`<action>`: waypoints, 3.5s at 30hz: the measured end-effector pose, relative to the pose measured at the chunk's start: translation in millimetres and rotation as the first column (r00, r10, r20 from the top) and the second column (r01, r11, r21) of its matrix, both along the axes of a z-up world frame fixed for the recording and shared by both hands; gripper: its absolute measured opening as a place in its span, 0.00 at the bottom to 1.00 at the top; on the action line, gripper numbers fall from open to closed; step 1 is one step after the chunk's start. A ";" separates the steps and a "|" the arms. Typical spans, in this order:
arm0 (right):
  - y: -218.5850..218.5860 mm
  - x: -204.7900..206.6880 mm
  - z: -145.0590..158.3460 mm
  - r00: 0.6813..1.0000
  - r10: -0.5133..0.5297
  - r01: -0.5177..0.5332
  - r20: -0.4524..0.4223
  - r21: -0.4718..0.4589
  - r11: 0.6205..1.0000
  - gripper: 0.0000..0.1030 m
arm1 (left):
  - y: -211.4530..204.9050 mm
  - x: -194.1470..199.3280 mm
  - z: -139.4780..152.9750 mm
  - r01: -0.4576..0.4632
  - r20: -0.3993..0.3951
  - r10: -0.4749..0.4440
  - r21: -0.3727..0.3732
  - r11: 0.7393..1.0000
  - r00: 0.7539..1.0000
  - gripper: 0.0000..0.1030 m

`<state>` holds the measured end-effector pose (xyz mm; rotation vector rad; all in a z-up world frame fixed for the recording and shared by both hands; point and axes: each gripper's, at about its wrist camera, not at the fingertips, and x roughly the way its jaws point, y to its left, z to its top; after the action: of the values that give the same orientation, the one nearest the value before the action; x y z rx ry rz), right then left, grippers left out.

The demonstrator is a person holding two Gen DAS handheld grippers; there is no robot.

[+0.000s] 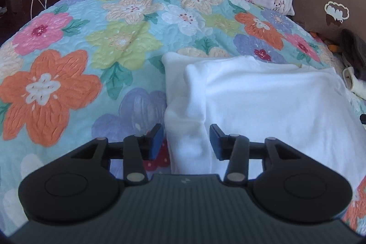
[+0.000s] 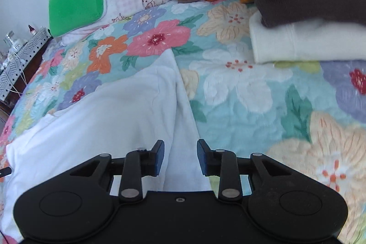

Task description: Fold clothes

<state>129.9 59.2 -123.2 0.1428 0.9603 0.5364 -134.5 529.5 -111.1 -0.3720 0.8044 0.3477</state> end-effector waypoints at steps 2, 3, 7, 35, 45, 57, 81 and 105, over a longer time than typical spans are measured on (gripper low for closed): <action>-7.3 -13.9 2.9 1.000 0.025 -0.025 0.001 0.026 0.999 0.36 | -8.7 -9.7 4.2 -0.004 -0.013 0.003 -0.015 1.000 1.000 0.45; -9.7 -20.0 4.2 0.999 0.042 -0.042 0.001 0.034 0.999 0.40 | -13.7 -15.1 5.6 -0.004 -0.010 0.004 -0.031 1.000 1.000 0.46; -14.4 -41.5 1.3 0.992 0.118 -0.116 -0.041 0.046 0.992 0.53 | -31.2 -34.6 0.7 -0.014 -0.034 0.010 -0.124 0.992 0.999 0.53; -10.0 -113.1 43.9 0.957 0.154 -0.094 0.246 -0.238 0.967 0.38 | -53.2 -75.1 30.5 -0.025 -0.056 0.025 -0.010 1.000 0.998 0.33; 121.2 0.7 83.6 0.905 0.394 -0.354 0.161 -0.229 0.907 0.49 | 5.0 48.4 57.7 0.244 -0.015 -0.244 0.057 0.968 0.970 0.41; 203.0 74.1 22.8 0.889 0.459 -0.436 0.011 -0.292 0.851 0.52 | 42.6 145.3 -18.8 0.365 -0.060 -0.378 -0.158 0.918 0.924 0.42; 206.5 58.3 20.9 0.962 0.205 -0.128 0.178 -0.369 0.920 0.31 | 39.5 122.4 6.2 0.115 -0.070 -0.112 0.046 0.992 0.991 0.28; 86.0 -119.7 40.6 0.981 0.154 -0.118 0.122 -0.259 0.959 0.61 | -15.2 -39.6 3.1 -0.174 -0.020 0.173 -0.106 0.979 0.985 0.56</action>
<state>10.2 145.3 -82.6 -0.1885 0.8949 0.5391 -174.1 514.3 -108.1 -0.5440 0.8045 0.4710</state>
